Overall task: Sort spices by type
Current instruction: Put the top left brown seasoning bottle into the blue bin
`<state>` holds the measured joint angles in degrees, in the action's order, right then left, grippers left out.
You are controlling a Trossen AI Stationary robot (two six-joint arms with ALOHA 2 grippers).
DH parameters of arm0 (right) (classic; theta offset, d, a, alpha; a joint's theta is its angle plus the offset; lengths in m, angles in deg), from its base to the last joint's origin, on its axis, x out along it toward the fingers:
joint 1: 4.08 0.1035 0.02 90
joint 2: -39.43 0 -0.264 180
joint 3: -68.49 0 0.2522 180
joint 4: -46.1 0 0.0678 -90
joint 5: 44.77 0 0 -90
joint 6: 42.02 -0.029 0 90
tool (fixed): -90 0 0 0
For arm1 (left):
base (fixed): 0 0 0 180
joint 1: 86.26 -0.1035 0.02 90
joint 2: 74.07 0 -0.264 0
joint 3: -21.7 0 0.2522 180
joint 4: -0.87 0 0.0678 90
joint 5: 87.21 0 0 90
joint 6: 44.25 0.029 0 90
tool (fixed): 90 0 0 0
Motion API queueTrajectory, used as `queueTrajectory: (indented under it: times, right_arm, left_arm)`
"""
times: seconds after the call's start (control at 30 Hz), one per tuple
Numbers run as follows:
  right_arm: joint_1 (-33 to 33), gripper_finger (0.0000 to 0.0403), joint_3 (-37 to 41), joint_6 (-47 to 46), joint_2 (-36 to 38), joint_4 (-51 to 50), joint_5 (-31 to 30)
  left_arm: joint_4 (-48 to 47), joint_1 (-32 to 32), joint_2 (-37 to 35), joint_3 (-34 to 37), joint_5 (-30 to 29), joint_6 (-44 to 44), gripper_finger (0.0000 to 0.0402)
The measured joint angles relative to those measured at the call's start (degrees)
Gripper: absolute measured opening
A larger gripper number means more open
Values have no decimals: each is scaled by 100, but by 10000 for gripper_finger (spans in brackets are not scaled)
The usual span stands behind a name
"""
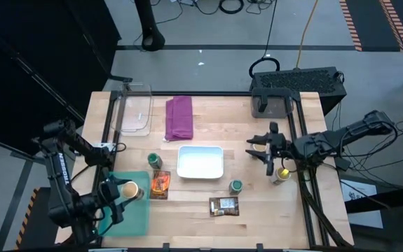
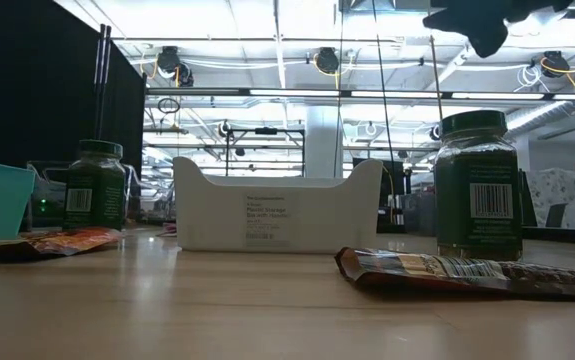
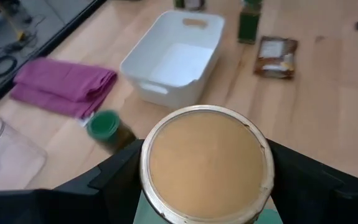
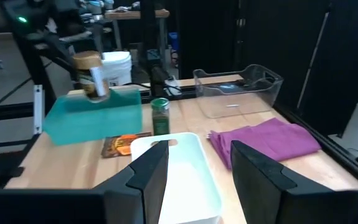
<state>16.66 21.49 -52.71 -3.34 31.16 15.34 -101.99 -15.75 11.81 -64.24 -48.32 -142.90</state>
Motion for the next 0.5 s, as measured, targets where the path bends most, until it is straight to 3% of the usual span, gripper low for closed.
queueTrajectory:
  times: [0.13, 0.27, 0.5]
  right_arm:
    - [119, 155, 0, -22, 0, -2, -2]
    - [161, 155, 0, -64, 0, -37, 0]
    - [189, 155, 0, -69, -2, -50, -4]
  left_arm:
    - [136, -33, 0, 619, 408, -594, 285]
    - [299, -12, 2, 1089, 426, -1044, 285]
    - [369, -14, 2, 1392, 660, -1351, 285]
